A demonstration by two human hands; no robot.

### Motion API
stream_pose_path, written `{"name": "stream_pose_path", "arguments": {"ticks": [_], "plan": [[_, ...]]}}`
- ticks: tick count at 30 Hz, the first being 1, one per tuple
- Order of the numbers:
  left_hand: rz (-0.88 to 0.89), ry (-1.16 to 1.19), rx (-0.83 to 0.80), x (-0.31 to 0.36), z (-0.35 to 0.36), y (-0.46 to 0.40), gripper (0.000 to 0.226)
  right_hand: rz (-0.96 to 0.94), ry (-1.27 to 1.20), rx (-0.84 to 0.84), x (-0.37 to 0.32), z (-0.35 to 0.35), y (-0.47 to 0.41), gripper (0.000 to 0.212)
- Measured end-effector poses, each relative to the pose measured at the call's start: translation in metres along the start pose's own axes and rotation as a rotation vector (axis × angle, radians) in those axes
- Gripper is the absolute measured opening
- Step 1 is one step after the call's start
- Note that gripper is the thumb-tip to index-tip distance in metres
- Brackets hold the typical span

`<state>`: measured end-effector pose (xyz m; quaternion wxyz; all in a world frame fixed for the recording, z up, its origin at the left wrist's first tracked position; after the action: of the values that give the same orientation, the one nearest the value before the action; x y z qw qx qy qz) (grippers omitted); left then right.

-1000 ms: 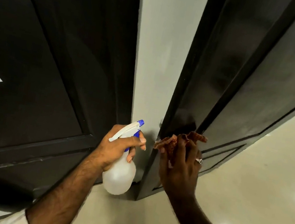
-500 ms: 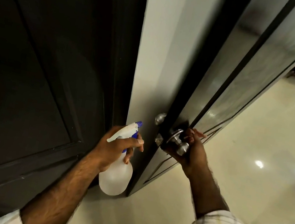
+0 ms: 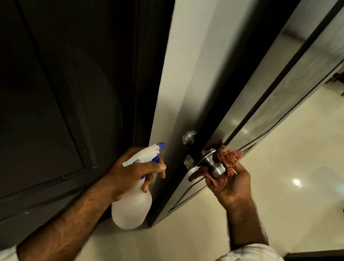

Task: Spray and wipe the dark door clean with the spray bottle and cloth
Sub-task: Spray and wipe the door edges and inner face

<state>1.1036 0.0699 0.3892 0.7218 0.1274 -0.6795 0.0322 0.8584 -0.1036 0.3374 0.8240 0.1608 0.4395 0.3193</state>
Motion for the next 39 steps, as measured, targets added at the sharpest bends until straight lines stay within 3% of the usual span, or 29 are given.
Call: {"name": "stream_pose_path", "arguments": {"ticks": [4,8,10,14,17,19,22,24,27,30,33,36,37,39], "plan": [[-0.027,0.014,0.047,-0.002,-0.012,0.002,0.049,-0.212,0.219,0.021,-0.006,0.008,0.005,0.035],[-0.018,0.044,0.038,0.0,-0.011,0.0,0.048,-0.702,0.961,0.241,0.0,0.036,0.018,0.022],[-0.011,0.071,0.042,0.001,-0.003,-0.002,0.049,-1.0,1.213,0.251,0.022,0.04,0.03,0.027],[0.015,0.072,0.0,0.003,0.017,-0.004,0.041,-1.243,2.03,0.298,0.054,-0.001,0.026,0.047],[0.046,0.033,-0.03,0.005,0.03,-0.004,0.035,-1.295,1.948,0.269,0.043,-0.002,0.022,0.039],[0.044,0.013,-0.032,0.007,0.036,-0.002,0.036,-1.193,1.495,0.276,0.035,0.015,0.018,0.028],[0.052,0.002,-0.047,0.011,0.043,-0.001,0.043,-0.644,0.804,0.327,0.005,0.032,0.003,0.027],[0.057,0.005,-0.042,0.016,0.049,-0.001,0.048,-0.224,0.468,0.21,-0.012,0.028,0.001,0.041],[0.052,0.037,0.009,0.023,0.061,-0.003,0.044,0.076,0.289,0.092,-0.014,0.021,0.016,0.047],[0.074,0.011,0.077,0.03,0.078,-0.006,0.022,0.013,0.501,0.148,-0.01,0.012,0.013,0.046],[0.13,-0.082,0.116,0.041,0.095,-0.01,0.016,-0.523,1.122,0.177,-0.013,0.014,0.014,0.033],[0.161,-0.127,0.173,0.052,0.115,-0.015,0.017,-1.016,1.586,0.094,-0.005,0.015,0.029,0.054],[0.162,-0.14,0.203,0.055,0.121,-0.017,0.017,-1.063,1.738,0.046,-0.004,0.013,0.033,0.058],[0.157,-0.165,0.281,0.061,0.137,-0.019,0.016,-1.038,1.784,-0.077,-0.018,0.002,0.033,0.05]]}}
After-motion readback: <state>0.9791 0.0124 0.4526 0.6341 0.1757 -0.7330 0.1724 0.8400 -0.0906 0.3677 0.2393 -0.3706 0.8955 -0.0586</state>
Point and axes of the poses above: each hand's wrist, its own y-axis away from the middle knuckle, its own z-axis out of the palm, x = y × z, the point moved 1 cm from there along -y, towards the middle knuckle, and after that the axes turned 2 degrees about z, right-handed, at the moved point
